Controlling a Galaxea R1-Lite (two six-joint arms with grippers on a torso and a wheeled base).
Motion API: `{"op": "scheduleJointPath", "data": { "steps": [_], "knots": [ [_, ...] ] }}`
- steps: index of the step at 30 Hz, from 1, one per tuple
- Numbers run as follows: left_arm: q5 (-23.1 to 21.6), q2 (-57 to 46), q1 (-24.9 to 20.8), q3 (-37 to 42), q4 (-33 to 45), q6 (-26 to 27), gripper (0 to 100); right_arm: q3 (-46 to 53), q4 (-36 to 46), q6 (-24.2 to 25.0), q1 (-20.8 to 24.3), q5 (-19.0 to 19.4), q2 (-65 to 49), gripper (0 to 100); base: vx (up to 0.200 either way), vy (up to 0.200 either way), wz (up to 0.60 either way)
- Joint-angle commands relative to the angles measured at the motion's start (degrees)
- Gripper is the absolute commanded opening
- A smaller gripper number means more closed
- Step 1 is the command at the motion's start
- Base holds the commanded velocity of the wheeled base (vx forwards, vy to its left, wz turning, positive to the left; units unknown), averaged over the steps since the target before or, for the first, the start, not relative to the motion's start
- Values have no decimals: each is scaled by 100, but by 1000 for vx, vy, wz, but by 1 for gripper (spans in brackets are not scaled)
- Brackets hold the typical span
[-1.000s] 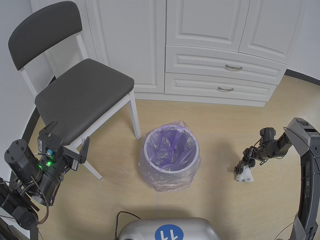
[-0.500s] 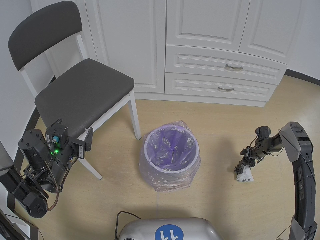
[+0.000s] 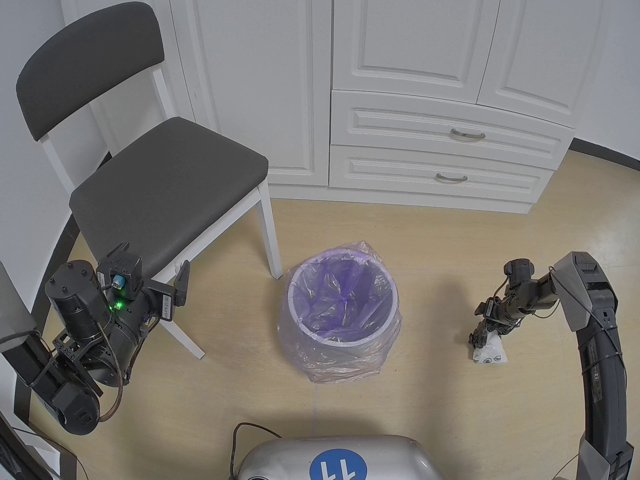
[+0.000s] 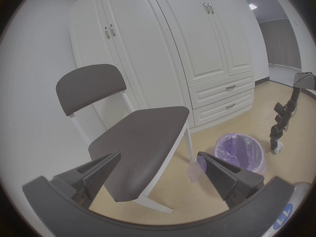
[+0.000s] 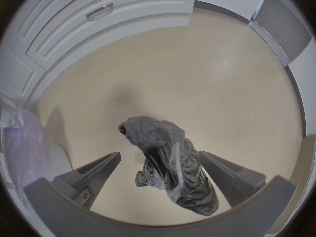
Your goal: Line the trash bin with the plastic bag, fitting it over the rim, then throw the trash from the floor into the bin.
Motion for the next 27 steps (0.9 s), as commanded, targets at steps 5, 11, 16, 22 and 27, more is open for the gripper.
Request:
{"op": "scheduleJointPath", "data": {
  "steps": [5, 11, 16, 22, 27],
  "knots": [
    [2, -1, -19, -1, -4, 1, 100, -282, 375, 192, 58, -13, 132, 100, 0, 0, 0],
    [2, 8, -28, -10, -13, 1, 100, -308, 383, 192, 58, -48, 141, 0, 0, 0, 0],
    [2, 8, -36, -1, -13, 1, 100, -308, 366, 219, 58, -74, 150, 0, 0, 0, 0],
    [2, -10, -177, 34, -13, 1, 100, -220, 366, 262, 49, -101, 79, 0, 0, 0, 0],
    [2, -62, -274, 69, -13, 1, 100, 360, 375, 139, 58, -127, -404, 0, 0, 0, 0]
  ]
}}
